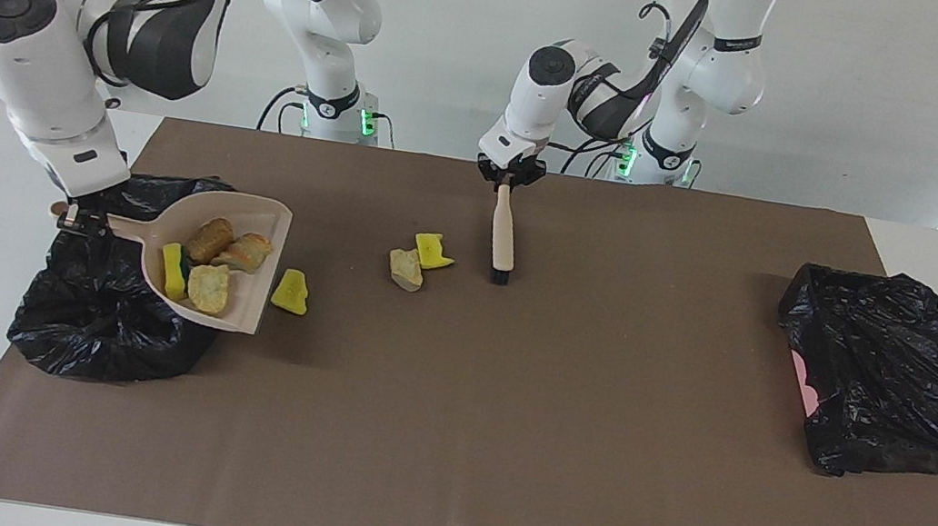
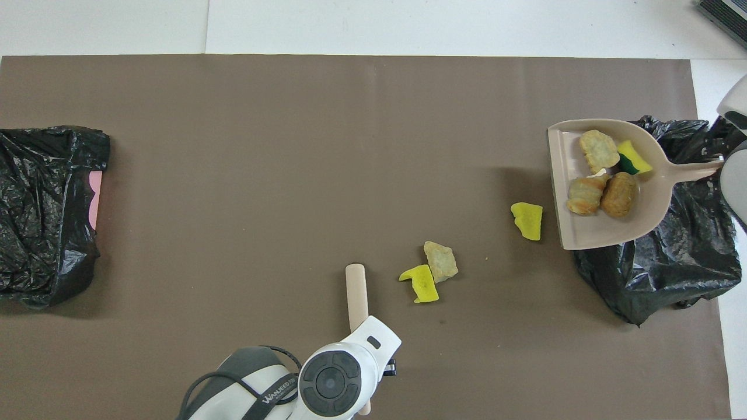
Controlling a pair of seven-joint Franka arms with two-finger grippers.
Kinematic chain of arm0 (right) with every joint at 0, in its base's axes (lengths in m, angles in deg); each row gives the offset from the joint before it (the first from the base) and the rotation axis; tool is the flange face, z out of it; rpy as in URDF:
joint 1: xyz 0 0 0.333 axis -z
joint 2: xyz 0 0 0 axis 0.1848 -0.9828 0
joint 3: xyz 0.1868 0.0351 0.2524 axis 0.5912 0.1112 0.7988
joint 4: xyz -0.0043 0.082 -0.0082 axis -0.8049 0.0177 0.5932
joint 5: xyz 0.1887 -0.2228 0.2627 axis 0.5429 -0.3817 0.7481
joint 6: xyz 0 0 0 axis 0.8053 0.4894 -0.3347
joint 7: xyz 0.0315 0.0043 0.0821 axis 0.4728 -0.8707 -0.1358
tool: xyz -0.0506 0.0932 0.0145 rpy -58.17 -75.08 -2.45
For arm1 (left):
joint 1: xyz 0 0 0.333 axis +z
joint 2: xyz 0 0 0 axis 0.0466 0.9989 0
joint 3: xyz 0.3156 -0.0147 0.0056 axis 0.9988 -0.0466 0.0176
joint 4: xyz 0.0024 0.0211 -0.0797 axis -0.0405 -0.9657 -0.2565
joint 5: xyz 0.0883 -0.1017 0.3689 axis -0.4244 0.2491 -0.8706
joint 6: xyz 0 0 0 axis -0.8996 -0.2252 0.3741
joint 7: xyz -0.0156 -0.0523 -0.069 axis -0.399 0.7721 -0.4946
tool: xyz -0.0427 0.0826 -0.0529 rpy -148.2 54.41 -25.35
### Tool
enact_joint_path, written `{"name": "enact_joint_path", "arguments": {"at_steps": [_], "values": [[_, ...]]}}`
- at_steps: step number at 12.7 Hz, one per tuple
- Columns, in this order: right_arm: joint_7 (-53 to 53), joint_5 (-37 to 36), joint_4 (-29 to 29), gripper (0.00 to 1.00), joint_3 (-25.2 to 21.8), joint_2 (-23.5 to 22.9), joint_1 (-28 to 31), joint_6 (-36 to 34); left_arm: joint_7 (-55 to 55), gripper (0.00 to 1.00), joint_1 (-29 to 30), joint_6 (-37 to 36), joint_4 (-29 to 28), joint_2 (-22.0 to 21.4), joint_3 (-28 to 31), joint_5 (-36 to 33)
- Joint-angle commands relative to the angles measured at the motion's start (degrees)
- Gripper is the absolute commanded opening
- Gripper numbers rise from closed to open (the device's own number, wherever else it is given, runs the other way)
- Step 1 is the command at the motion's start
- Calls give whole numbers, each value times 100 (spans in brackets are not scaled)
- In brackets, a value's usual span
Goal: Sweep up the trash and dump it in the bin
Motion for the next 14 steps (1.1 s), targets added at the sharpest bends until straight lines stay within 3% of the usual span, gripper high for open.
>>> {"name": "enact_joint_path", "arguments": {"at_steps": [1,2,6,9,14], "values": [[609,49,-59,0,57,49,258,-107,79,49,-88,158,-91,15,114,85],[855,49,-59,0,48,58,381,-63,71,99,-26,115,-38,67,132,76],[1252,-345,-50,0,48,111,654,8,71,100,816,-410,364,33,167,-169],[1288,-1048,20,0,57,145,768,332,88,100,1405,-851,700,-46,185,-599],[1244,-1821,651,0,48,417,936,1333,1122,100,2758,-1642,1087,-405,194,-987]]}}
